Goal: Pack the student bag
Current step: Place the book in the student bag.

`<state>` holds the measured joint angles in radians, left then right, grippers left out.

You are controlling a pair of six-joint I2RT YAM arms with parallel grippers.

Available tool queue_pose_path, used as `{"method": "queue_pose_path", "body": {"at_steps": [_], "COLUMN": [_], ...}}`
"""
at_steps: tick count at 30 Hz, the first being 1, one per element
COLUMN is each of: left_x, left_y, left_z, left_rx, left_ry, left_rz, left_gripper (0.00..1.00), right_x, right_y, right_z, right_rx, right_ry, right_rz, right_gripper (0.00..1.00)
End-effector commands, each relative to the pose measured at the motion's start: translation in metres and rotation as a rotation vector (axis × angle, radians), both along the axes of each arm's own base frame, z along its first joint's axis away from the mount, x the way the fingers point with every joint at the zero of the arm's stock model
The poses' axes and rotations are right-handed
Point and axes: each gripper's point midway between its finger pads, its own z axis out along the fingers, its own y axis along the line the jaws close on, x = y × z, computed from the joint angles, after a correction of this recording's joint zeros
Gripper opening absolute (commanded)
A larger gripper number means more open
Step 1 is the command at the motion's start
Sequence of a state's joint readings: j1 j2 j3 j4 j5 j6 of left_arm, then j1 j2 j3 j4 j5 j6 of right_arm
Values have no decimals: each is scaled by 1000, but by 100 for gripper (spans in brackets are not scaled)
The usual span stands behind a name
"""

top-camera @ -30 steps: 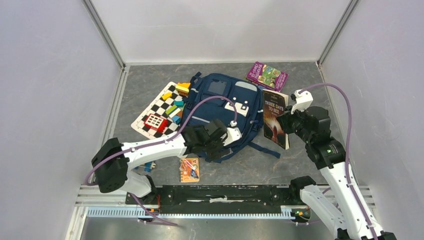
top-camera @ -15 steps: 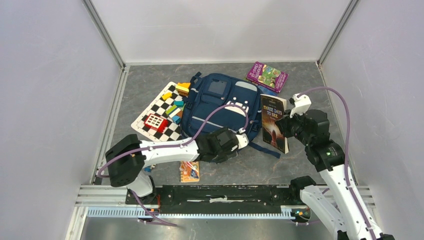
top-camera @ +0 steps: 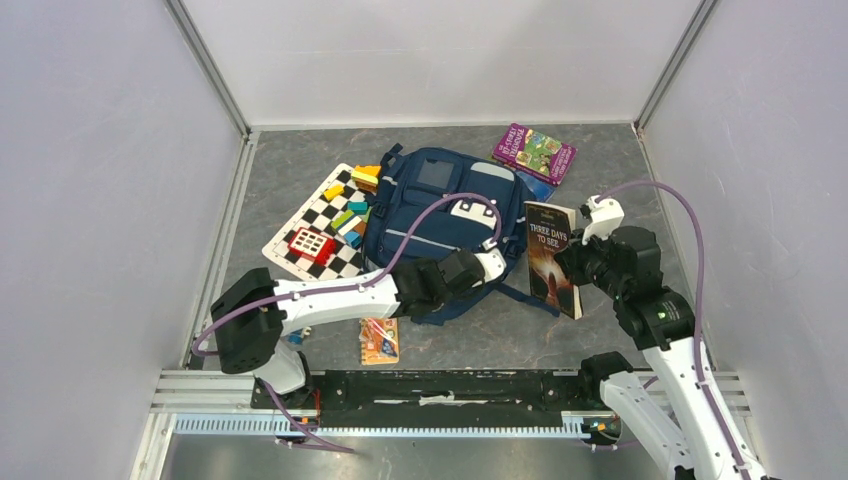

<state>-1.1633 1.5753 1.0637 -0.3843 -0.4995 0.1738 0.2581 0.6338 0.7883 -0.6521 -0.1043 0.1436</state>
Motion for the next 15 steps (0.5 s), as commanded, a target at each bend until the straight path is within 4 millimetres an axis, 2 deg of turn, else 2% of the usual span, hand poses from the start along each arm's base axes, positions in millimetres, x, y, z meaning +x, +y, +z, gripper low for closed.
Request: {"method": "queue_pose_path", "body": {"at_steps": [1,6,10,15], "left_x": [33,50,66,80], "left_y": [-27,-38,-44,-55], "left_z": [81,147,192,222], "left_rx": [-208,-280,-290,-304], "left_ry": [-189,-333,-453,-504], "left_rz": [76,73,90,113], "left_gripper": [28,4,2,2], "right_x": [-5,-23,-41,-67], "right_y": [9,26,40,64], "right_z": [42,35,26,14], "right_rx": [80,134,205,349], "right_ry": [-95,-3,88,205], "right_rz": [28,115,180,280], "right_gripper": [0,0,0,0]}}
